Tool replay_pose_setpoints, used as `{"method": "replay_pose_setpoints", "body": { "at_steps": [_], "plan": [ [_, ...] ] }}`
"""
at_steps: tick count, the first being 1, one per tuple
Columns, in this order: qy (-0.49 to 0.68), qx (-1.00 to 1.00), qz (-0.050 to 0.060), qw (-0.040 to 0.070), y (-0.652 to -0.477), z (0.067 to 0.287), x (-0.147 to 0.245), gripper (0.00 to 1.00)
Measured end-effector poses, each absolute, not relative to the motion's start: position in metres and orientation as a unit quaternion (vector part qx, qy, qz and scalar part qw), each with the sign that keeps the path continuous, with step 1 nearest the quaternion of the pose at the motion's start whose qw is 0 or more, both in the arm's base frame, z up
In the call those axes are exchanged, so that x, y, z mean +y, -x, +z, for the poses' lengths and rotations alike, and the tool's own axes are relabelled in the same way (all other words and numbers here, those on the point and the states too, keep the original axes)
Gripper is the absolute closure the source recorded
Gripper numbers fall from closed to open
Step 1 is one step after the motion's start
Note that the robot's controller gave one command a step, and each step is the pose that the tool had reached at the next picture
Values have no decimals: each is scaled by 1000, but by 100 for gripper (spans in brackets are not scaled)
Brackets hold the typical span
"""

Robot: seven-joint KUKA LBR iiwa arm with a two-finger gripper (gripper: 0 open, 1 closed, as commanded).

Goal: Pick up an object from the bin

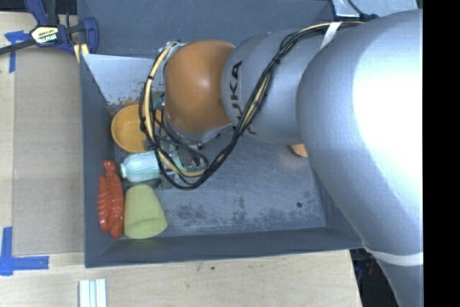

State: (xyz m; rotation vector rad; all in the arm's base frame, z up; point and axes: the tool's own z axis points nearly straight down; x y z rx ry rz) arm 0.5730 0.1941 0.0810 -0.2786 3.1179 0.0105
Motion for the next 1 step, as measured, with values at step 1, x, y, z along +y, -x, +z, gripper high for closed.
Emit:
{"method": "replay_pose_setpoints", "body": {
  "at_steps": [1],
  "plan": [
    [89, 996, 3, 6, -573, 81, 194, 100]
  ]
}}
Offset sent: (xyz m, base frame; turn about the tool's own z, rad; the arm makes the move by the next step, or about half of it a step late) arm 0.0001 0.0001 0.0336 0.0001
